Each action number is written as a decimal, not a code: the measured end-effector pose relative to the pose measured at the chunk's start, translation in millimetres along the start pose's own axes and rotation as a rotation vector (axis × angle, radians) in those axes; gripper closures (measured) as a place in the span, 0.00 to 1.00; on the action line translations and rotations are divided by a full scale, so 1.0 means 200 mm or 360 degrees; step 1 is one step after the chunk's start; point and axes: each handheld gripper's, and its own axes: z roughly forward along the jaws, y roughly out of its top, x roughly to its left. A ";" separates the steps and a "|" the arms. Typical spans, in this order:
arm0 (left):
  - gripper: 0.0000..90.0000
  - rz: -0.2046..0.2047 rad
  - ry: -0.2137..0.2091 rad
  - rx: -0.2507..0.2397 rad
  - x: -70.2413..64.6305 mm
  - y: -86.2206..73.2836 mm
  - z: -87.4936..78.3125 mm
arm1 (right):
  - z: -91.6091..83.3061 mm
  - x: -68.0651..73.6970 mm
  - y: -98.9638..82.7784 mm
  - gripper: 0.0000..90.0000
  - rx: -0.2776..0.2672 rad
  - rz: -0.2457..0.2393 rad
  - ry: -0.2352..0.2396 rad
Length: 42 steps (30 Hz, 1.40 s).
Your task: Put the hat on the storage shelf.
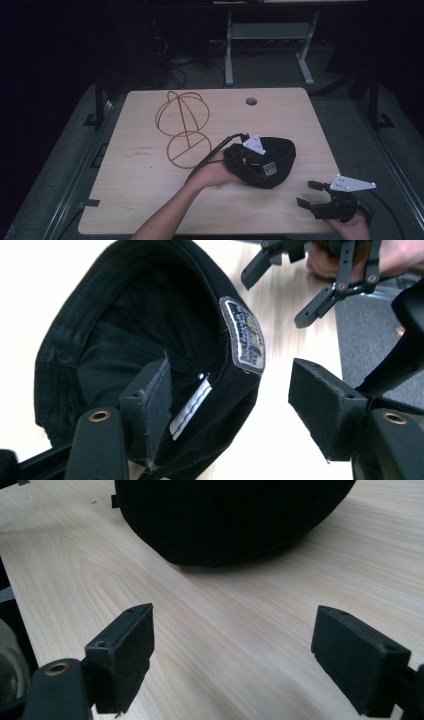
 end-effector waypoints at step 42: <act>0.90 0.0077 -0.0064 -0.0123 0.01 0.14 -0.08 | -0.02 0.03 0.05 0.19 -0.0191 0.0010 -0.0015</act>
